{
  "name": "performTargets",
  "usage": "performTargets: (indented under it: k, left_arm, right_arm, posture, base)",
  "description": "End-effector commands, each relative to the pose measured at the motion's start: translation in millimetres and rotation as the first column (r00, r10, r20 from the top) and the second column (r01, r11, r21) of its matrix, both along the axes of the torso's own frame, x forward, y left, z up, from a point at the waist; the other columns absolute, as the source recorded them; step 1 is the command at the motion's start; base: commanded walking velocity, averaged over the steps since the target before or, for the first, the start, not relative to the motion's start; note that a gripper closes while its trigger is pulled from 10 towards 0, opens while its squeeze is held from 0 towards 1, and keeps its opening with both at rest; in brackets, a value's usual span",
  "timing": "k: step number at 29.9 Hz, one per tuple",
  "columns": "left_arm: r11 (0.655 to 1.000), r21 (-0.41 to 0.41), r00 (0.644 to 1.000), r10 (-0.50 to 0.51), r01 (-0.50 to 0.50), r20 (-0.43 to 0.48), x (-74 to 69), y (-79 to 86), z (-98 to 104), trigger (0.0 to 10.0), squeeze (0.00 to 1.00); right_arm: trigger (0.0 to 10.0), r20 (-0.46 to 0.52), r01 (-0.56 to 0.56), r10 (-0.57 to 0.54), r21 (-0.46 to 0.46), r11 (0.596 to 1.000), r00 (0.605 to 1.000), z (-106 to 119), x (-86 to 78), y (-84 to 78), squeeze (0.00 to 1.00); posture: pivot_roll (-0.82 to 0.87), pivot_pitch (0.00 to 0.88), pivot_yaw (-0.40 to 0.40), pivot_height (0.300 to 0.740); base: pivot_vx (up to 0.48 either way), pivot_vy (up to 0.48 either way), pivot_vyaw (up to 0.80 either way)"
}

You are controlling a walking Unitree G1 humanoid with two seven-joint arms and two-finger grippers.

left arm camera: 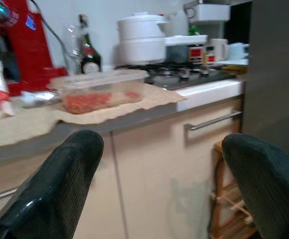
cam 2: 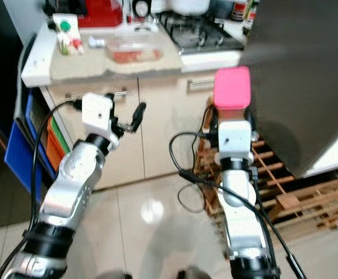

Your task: Restocking fridge

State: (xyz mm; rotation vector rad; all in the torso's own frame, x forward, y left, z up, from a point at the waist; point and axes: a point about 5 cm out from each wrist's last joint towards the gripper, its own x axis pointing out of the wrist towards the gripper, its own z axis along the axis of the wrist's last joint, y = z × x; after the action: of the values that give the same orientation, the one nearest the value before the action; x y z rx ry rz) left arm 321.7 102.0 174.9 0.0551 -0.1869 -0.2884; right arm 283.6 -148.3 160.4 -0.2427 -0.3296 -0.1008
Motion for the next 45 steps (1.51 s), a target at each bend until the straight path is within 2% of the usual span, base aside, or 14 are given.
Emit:
performTargets:
  k: [1,4,12,21,37,45]
  left_arm:
    - [1.000,0.010,1.000,0.010,-0.010,-0.011,2.1,0.2,0,10.0,0.00]
    - [1.000,0.013,0.999,0.017,-0.017,-0.036,3.6,0.2,-4,10.0,0.00]
    - [1.000,0.016,0.999,0.012,-0.011,-0.032,4.9,-1.0,-4,10.0,0.00]
    - [1.000,0.000,1.000,-0.024,0.024,-0.012,2.7,-4.9,-1,10.0,0.00]
    - [1.000,0.021,1.000,-0.001,0.002,-0.030,2.5,-1.1,-6,10.0,0.00]
    - [1.000,0.031,1.000,-0.006,0.007,-0.022,2.5,-2.1,-5,10.0,0.00]
  right_arm:
    - [0.0,0.001,0.001,-0.001,0.001,1.000,1.000,3,1.7,-1.6,0.00]
    - [0.0,-0.005,0.003,-0.003,0.003,1.000,1.000,2,2.0,-3.3,0.00]
    - [0.0,-0.010,0.005,-0.005,0.001,1.000,1.000,1,2.3,-4.9,0.00]
    - [0.0,-0.018,0.009,-0.009,0.000,1.000,1.000,-1,1.6,-7.1,0.00]
    - [0.0,-0.085,0.046,-0.047,-0.004,0.999,0.995,-12,-3.3,-19.2,0.00]
    - [0.0,-0.104,0.083,-0.085,-0.026,0.996,0.991,-15,-6.5,-32.1,0.00]
  posture:
    - [0.03,0.032,0.030,0.710]
    - [0.02,0.028,0.027,0.710]
    - [0.02,0.021,0.028,0.710]
    - [0.01,0.023,0.030,0.710]
    - [0.01,0.037,0.038,0.710]
    - [0.00,0.036,0.042,0.710]
  base:
    - [0.000,0.000,0.00]
    - [-0.256,0.000,0.00]
    - [-0.398,-0.130,0.00]
    - [0.000,-0.028,0.00]
    - [0.000,-0.468,0.00]
    - [0.000,-0.449,0.71]
